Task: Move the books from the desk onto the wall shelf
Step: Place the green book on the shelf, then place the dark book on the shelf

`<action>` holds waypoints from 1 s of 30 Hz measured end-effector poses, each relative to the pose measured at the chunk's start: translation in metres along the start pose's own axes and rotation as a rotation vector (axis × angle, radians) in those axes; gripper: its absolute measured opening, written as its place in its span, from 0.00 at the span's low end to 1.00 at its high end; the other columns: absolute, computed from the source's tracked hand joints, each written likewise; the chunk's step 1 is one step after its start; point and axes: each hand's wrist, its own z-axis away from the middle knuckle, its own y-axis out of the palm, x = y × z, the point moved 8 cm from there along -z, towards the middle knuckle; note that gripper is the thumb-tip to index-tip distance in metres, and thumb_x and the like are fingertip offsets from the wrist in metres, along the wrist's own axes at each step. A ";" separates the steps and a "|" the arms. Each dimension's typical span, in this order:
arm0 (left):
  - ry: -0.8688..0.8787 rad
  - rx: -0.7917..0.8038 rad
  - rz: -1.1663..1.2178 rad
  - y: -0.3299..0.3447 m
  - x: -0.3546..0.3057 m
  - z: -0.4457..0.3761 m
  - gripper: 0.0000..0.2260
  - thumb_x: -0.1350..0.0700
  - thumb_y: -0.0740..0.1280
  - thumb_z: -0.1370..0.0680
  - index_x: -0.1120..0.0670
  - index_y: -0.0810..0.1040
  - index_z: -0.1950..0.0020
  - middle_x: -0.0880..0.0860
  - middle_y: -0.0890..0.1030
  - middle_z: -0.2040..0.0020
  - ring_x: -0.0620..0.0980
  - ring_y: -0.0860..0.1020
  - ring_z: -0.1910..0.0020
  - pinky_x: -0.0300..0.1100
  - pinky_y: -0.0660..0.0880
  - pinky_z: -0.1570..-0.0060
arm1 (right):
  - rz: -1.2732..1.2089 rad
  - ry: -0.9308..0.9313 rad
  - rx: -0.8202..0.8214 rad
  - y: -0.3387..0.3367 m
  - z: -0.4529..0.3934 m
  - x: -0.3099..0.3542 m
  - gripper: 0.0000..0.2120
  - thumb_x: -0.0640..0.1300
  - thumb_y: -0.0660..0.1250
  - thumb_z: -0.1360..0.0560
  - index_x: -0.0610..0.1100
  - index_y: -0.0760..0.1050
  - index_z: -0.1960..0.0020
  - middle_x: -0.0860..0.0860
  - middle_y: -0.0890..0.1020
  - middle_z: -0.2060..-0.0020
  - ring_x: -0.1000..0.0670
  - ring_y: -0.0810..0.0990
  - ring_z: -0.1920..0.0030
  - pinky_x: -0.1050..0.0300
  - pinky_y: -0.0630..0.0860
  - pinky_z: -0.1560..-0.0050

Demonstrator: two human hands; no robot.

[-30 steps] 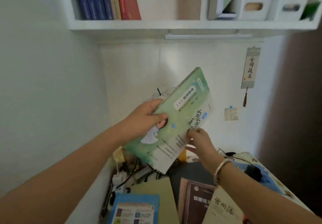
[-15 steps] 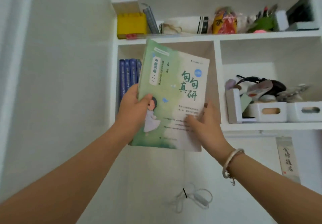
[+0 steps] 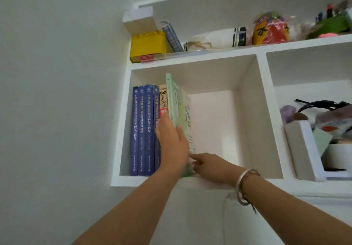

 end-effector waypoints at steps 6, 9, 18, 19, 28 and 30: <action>0.173 0.157 -0.669 0.024 0.032 -0.004 0.31 0.49 0.52 0.18 0.44 0.33 0.24 0.48 0.33 0.23 0.51 0.31 0.25 0.50 0.30 0.31 | 0.076 0.040 0.150 0.014 -0.031 -0.015 0.20 0.42 0.51 0.19 0.41 0.67 0.29 0.43 0.69 0.28 0.44 0.67 0.29 0.52 0.60 0.28; 0.151 0.197 -0.816 0.031 0.035 -0.005 0.31 0.47 0.50 0.18 0.46 0.30 0.25 0.50 0.28 0.24 0.54 0.29 0.26 0.51 0.29 0.32 | 0.015 0.077 0.103 0.008 -0.028 -0.018 0.20 0.37 0.52 0.20 0.37 0.67 0.29 0.41 0.70 0.30 0.42 0.69 0.31 0.53 0.64 0.32; 0.149 0.415 -0.608 -0.004 0.035 0.052 0.26 0.45 0.53 0.19 0.43 0.46 0.23 0.44 0.41 0.21 0.49 0.37 0.23 0.57 0.36 0.27 | -0.524 -0.053 -0.658 -0.038 0.054 -0.026 0.15 0.37 0.58 0.24 0.45 0.79 0.44 0.50 0.83 0.47 0.51 0.80 0.46 0.61 0.75 0.49; 0.164 0.415 -0.517 -0.008 0.028 0.068 0.25 0.46 0.54 0.19 0.43 0.52 0.23 0.44 0.47 0.21 0.48 0.41 0.22 0.57 0.38 0.27 | -0.586 -0.090 -0.659 -0.034 0.070 -0.023 0.16 0.35 0.58 0.25 0.45 0.80 0.45 0.51 0.84 0.49 0.52 0.81 0.46 0.58 0.76 0.45; 0.049 0.580 -0.090 -0.021 0.000 0.243 0.10 0.57 0.60 0.21 0.49 0.77 0.42 0.44 0.74 0.37 0.42 0.70 0.37 0.25 0.60 0.38 | -0.685 0.134 -0.574 0.048 0.226 -0.080 0.19 0.29 0.57 0.27 0.45 0.80 0.47 0.51 0.85 0.51 0.55 0.82 0.47 0.61 0.75 0.46; -0.055 0.672 -0.033 -0.019 0.009 0.292 0.09 0.59 0.61 0.21 0.50 0.78 0.45 0.44 0.76 0.40 0.40 0.71 0.39 0.24 0.61 0.39 | -0.676 0.266 -0.543 0.079 0.267 -0.106 0.18 0.30 0.58 0.27 0.45 0.80 0.48 0.51 0.85 0.52 0.53 0.83 0.48 0.60 0.75 0.46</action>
